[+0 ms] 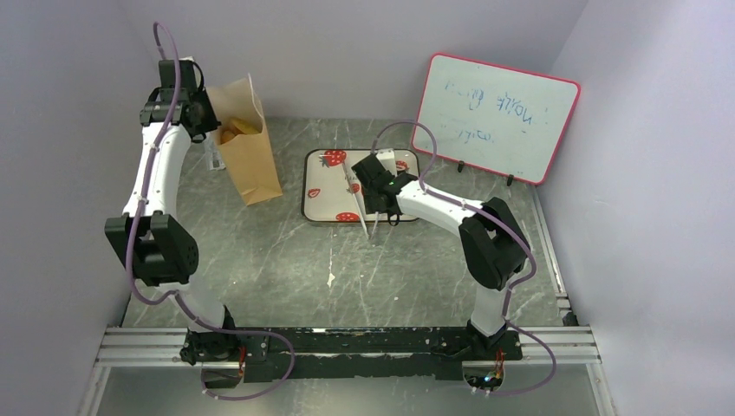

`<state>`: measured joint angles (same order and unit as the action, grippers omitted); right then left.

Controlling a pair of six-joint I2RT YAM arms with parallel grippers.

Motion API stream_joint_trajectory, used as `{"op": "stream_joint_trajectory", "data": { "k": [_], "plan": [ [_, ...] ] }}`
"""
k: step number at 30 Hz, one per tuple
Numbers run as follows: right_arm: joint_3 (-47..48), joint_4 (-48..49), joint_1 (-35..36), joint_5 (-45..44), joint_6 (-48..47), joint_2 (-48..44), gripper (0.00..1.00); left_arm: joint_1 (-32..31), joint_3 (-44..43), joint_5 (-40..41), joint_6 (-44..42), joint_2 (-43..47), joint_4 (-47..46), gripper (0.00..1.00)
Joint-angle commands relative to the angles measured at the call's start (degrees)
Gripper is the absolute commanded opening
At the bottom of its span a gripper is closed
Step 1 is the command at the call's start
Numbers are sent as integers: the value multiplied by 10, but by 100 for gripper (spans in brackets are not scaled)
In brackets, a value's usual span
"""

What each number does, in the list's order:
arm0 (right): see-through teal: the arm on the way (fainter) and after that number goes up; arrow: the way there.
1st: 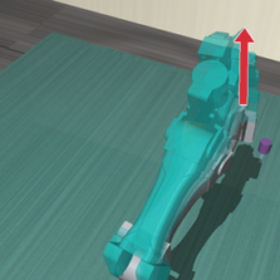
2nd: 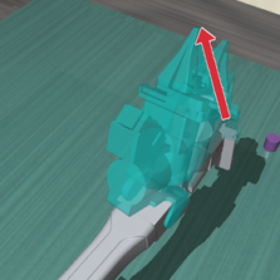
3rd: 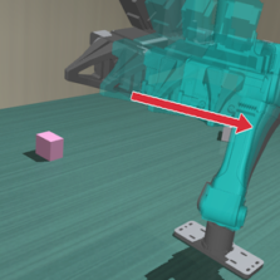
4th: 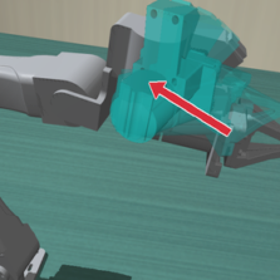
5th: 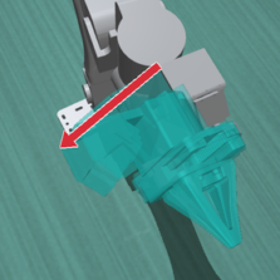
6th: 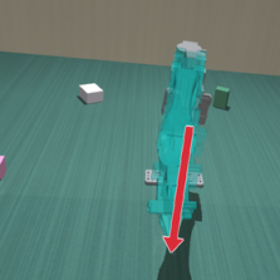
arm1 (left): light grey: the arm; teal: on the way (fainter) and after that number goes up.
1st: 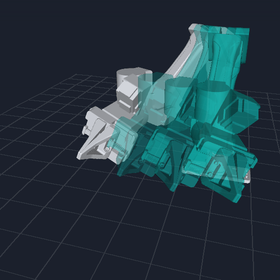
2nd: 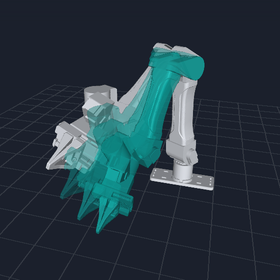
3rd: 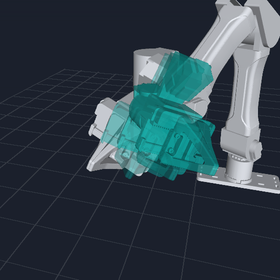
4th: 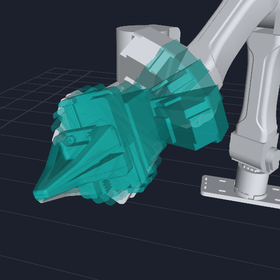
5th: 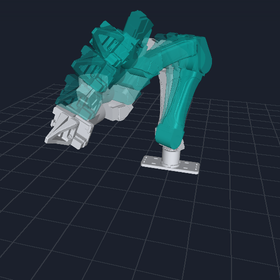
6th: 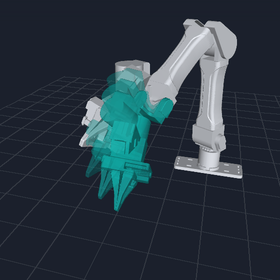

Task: Take the fake bread out of the paper bag
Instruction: Move the paper bag to the center of the board, then adjust the paper bag at the center of the board.

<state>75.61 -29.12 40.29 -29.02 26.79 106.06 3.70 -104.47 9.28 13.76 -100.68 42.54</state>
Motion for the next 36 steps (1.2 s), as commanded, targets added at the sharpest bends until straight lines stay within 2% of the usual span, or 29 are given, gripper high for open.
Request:
{"op": "stream_joint_trajectory", "data": {
  "k": [1,8,14,21,32,36],
  "plan": [
    [1,10,-1,1,0,0,67,-3,26,-49,-18,46,7,7],
    [23,1,5,-10,-17,-5,67,-33,67,-62,-13,82,11,7],
    [103,-20,24,-26,-38,-14,67,-79,86,-55,-10,77,13,7],
    [228,-16,43,7,-53,14,69,-96,90,-53,-7,69,17,7],
    [495,-38,70,60,-70,149,74,-120,86,-35,-5,68,23,7],
    [540,-28,81,79,-68,179,74,-125,99,-26,0,82,20,7]
  ]
}}
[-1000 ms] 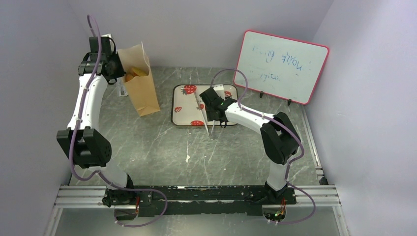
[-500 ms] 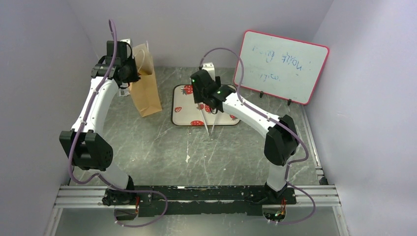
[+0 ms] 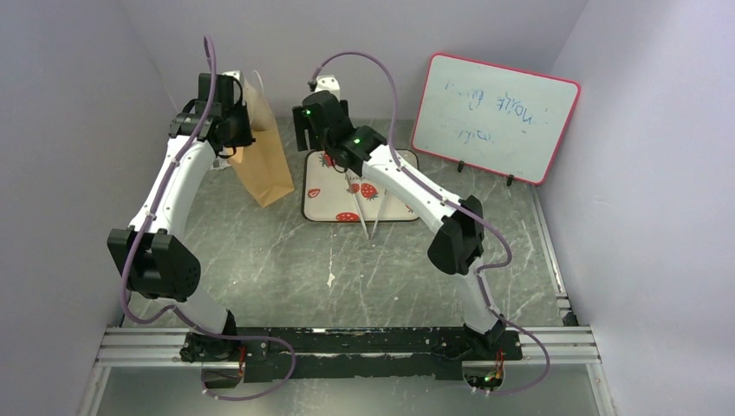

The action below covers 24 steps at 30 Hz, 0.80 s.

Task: Take the fake bread out of the paper bag
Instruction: Adjust the paper bag at the center of the board.

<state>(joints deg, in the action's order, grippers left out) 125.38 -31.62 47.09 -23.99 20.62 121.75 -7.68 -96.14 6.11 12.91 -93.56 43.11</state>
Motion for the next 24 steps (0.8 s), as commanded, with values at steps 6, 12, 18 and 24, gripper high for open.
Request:
{"op": "stream_joint_trajectory", "data": {
  "k": [6,12,18,24],
  "plan": [
    [54,57,38,38,-13,28,74,-16,45,17,5,33,11,7],
    [70,80,52,26,-10,25,74,-17,67,31,3,58,1,7],
    [83,85,65,27,-6,30,75,-18,91,34,7,79,-15,7],
    [130,78,68,29,-7,64,77,-18,101,33,7,90,-19,7]
  ]
}}
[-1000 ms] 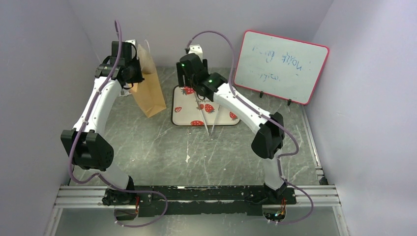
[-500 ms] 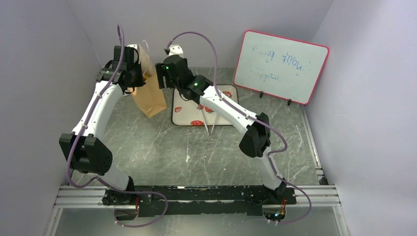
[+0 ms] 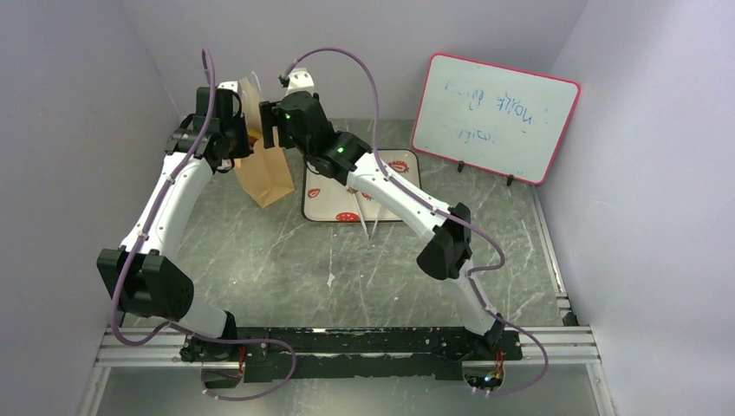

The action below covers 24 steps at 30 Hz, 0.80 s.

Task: Take the fake bread out of the paper bag
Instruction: Adjust the paper bag at the center of the board.

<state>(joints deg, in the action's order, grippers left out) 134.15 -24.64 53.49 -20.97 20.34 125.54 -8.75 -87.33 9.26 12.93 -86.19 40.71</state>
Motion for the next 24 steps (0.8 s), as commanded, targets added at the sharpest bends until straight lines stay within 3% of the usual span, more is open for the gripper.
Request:
{"op": "stream_joint_trajectory", "data": {
  "k": [1,9,24],
  "plan": [
    [51,7,4,2,-3,35,77,-7,14,1,7,20,4,7],
    [108,5,4,12,2,89,77,-9,33,-3,-1,45,-6,7],
    [72,-59,-13,7,13,103,71,-11,63,18,11,109,-27,7]
  ]
}}
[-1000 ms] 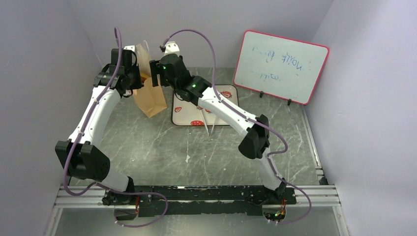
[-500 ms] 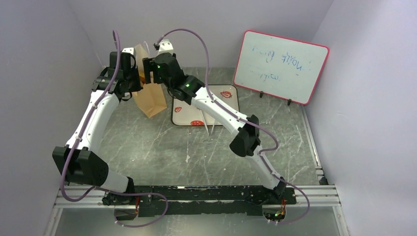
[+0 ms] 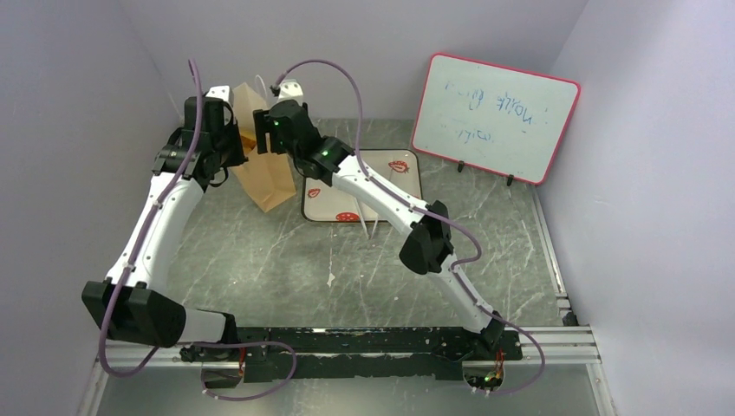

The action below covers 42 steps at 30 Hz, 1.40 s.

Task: Take the fake bread out of the paper bag
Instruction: Adjust the paper bag at the center of the board.

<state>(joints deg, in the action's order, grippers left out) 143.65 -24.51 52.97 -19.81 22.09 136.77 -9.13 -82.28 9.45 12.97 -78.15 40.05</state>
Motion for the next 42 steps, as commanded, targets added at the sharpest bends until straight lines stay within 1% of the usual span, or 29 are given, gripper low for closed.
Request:
{"op": "stream_joint_trajectory", "data": {
  "k": [1,5,8,10,11,12,13,16,21,29,34,36,42],
  "plan": [
    [-32,-66,-8,-4,-5,-15,70,-7,14,23,14,31,-22,7],
    [-48,-101,-8,-4,-7,-28,66,-7,9,46,29,26,-20,7],
    [-61,-120,-7,-1,-6,-38,63,-7,-3,59,41,9,-12,18],
    [-79,-125,-8,1,-5,-50,62,-7,-17,67,47,-4,-5,23],
    [-90,-127,-7,2,-5,-59,62,-7,-24,72,51,-9,0,37],
    [-102,-129,-8,4,-5,-65,62,-7,-31,75,53,-13,4,46],
    [-115,-129,-8,4,-3,-73,62,-7,-38,79,55,-16,7,49],
    [-153,-123,-8,3,-2,-95,61,-7,-52,98,59,-17,14,53],
    [-201,-117,-7,7,1,-129,61,-7,-75,123,58,-21,24,63],
    [-311,-91,-4,17,16,-188,61,-6,-127,142,48,-44,45,66],
    [-344,-82,-4,18,18,-207,60,-6,-137,129,57,-53,60,70],
    [-353,-80,-3,20,17,-228,60,-6,-140,126,60,-55,62,71],
    [-403,-64,0,27,23,-256,60,-6,-151,115,57,-70,74,70]
  ]
}}
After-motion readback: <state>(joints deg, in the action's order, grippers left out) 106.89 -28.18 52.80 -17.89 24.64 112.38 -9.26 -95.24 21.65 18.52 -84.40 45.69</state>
